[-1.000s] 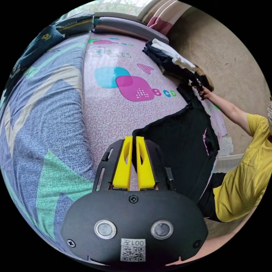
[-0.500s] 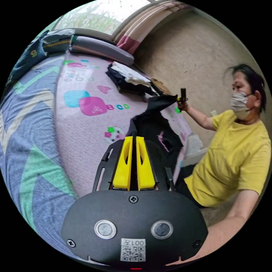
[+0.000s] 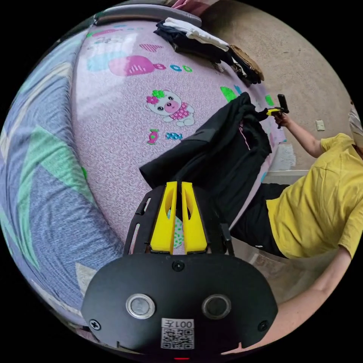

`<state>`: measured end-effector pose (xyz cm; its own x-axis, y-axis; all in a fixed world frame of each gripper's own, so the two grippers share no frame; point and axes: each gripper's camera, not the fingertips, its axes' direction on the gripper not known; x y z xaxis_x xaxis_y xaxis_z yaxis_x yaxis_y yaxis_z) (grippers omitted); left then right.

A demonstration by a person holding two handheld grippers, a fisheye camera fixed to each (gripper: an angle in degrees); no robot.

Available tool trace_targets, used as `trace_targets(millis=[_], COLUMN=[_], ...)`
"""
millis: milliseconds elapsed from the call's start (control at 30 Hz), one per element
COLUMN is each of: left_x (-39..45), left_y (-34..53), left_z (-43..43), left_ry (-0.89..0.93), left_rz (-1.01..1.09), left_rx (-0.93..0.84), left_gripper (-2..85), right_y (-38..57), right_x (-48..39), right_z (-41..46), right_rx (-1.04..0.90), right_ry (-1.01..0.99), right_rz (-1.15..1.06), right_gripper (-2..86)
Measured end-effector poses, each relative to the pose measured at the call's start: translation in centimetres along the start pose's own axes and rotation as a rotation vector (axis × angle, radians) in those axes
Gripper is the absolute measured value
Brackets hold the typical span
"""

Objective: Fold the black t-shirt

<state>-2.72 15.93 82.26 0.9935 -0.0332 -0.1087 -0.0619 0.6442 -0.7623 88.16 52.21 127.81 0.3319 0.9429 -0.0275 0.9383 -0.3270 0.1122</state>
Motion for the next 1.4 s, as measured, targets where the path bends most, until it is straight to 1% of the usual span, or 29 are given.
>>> trace_targets(millis=[33,67,100,167,233,333,400,500,600,667,700,733,767,800,833,867,900,933,967,1033,1133,1200,1267,1300,1400], left_x=[0.4,0.6,0.9,1.4,2.0,2.8,3.2,3.8,4.1,4.4,5.0,6.2,7.0,8.9,11.2,12.4,14.9,17.5,18.8,23.1,27.4,28.9,29.6,30.0,31.4], left_y=[-0.2,-0.3,-0.5,-0.7,-1.3,-2.0,-2.2,-1.6,-0.2,1.0,1.8,2.4,2.6,2.6,1.7,0.9,-0.9,-3.0,-4.1,-8.6,-13.7,-16.5,-18.9,-20.4,-22.7], left_z=[-0.5,-0.7,-0.6,0.7,2.8,4.5,4.9,4.9,4.3,3.7,3.0,2.1,1.7,1.1,1.3,1.7,3.0,4.7,5.8,10.3,14.9,17.2,19.5,21.2,24.6], left_ry=[-0.037,-0.049,-0.072,-0.108,-0.138,-0.177,-0.186,-0.204,-0.219,-0.278,-0.347,-0.433,-0.471,-0.530,-0.535,-0.523,-0.497,-0.448,-0.413,-0.214,-0.052,-0.027,0.009,0.029,-0.031], left_rz=[-0.003,-0.004,-0.003,0.003,-0.003,-0.027,-0.058,-0.110,-0.212,-0.292,-0.337,-0.375,-0.379,-0.357,-0.284,-0.238,-0.140,-0.028,0.023,0.206,0.360,0.395,0.409,0.406,0.445], left_rx=[0.029,0.039,0.023,-0.054,-0.129,-0.164,-0.166,-0.119,-0.025,0.037,0.102,0.183,0.223,0.296,0.321,0.314,0.295,0.280,0.275,0.250,0.252,0.247,0.219,0.172,0.090], left_gripper=[-1.1,-1.1,-1.1,-1.1,-1.0,-0.4,0.2,1.6,1.6,0.8,0.2,-0.3,-0.4,-0.5,-0.2,0.0,0.4,1.2,1.7,4.0,5.5,6.2,7.1,7.4,5.9], right_y=[0.2,0.9,1.2,3.5,5.1,6.3,6.9,8.3,10.3,12.2,12.6,13.2,13.6,13.7,13.8,13.9,13.9,14.0,14.2,14.8,16.4,17.6,18.7,18.9,19.5], right_x=[-1.8,-3.4,-3.9,-3.1,-1.9,-0.8,-0.8,-1.4,-1.3,-1.4,-1.5,-1.7,-2.2,-2.5,-3.0,-3.5,-3.7,-4.0,-4.2,-4.3,-4.1,-3.9,-3.5,-3.6,-3.9], right_z=[-0.7,-0.8,-0.4,2.7,4.5,6.0,6.7,8.3,8.4,7.2,6.8,5.8,4.9,4.5,4.0,4.1,4.3,4.9,5.7,6.5,6.8,7.0,8.0,8.3,10.2], right_rx=[0.040,0.033,-0.003,-0.212,-0.281,-0.262,-0.261,-0.342,-0.343,-0.293,-0.271,-0.206,-0.130,-0.094,-0.035,-0.005,0.001,-0.001,-0.012,-0.005,0.043,0.056,0.035,0.026,-0.030], right_ry=[-0.001,-0.011,-0.011,-0.002,-0.018,-0.036,-0.025,-0.001,-0.063,-0.068,-0.059,-0.046,-0.042,-0.039,-0.020,0.011,0.032,0.076,0.116,0.160,0.234,0.275,0.274,0.274,0.333], right_rz=[-0.075,-0.155,-0.168,-0.097,-0.032,0.021,0.020,0.009,0.057,0.095,0.103,0.107,0.093,0.084,0.068,0.050,0.040,0.028,0.020,0.015,0.052,0.079,0.101,0.099,0.081], right_gripper=[0.8,0.8,0.8,0.9,1.2,1.7,2.1,3.5,5.9,5.6,5.5,5.2,5.0,5.0,5.2,5.6,5.8,6.2,6.7,7.4,8.5,8.9,8.6,8.3,5.3])
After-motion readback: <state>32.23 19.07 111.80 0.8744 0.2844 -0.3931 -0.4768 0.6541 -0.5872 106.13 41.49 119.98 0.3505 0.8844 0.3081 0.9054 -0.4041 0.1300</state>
